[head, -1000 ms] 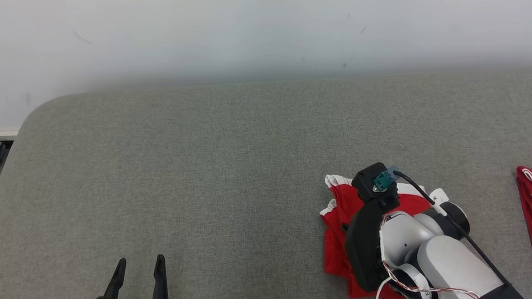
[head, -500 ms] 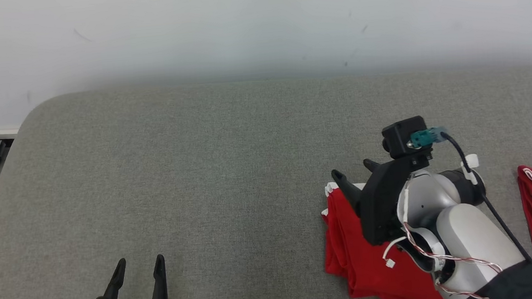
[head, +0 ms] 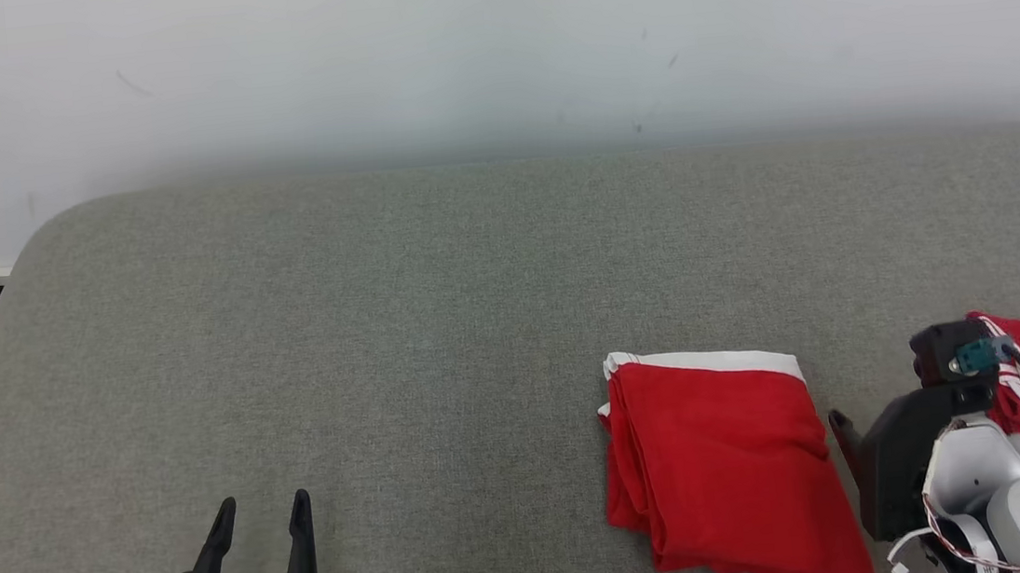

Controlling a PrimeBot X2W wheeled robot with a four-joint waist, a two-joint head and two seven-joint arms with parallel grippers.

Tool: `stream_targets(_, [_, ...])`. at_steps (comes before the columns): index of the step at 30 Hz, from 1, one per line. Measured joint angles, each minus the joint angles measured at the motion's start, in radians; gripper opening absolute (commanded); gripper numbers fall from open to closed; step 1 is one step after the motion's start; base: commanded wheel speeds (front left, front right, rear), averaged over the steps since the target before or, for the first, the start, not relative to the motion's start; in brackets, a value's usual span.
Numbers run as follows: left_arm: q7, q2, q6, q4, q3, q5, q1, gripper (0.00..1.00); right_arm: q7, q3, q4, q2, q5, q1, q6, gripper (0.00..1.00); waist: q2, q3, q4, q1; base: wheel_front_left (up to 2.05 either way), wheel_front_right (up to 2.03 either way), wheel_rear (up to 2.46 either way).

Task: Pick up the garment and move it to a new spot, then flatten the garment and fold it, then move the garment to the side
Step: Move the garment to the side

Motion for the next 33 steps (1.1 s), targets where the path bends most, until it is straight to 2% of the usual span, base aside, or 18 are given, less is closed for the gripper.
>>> stream_targets(15, [0.002,0.001,-0.001,-0.001,-0.015,0.000,-0.005,1.00,-0.002,-0.025,0.104,0.054,0.065,0.023,-0.004,1.00,0.0000,0.012,0.009,0.0000,0.00,0.00,0.00])
stream_targets(28, [0.009,0.001,-0.002,-0.010,-0.020,0.001,-0.025,1.00,-0.058,-0.044,0.205,0.087,0.097,-0.022,-0.004,1.00,0.0000,0.035,0.026,0.0001,0.00,0.00,0.00])
stream_targets(33, [0.009,0.001,-0.002,-0.009,-0.021,0.001,-0.026,1.00,-0.069,-0.042,0.241,0.093,0.105,-0.024,0.006,1.00,0.0000,0.039,0.033,0.0000,0.00,0.00,0.00])
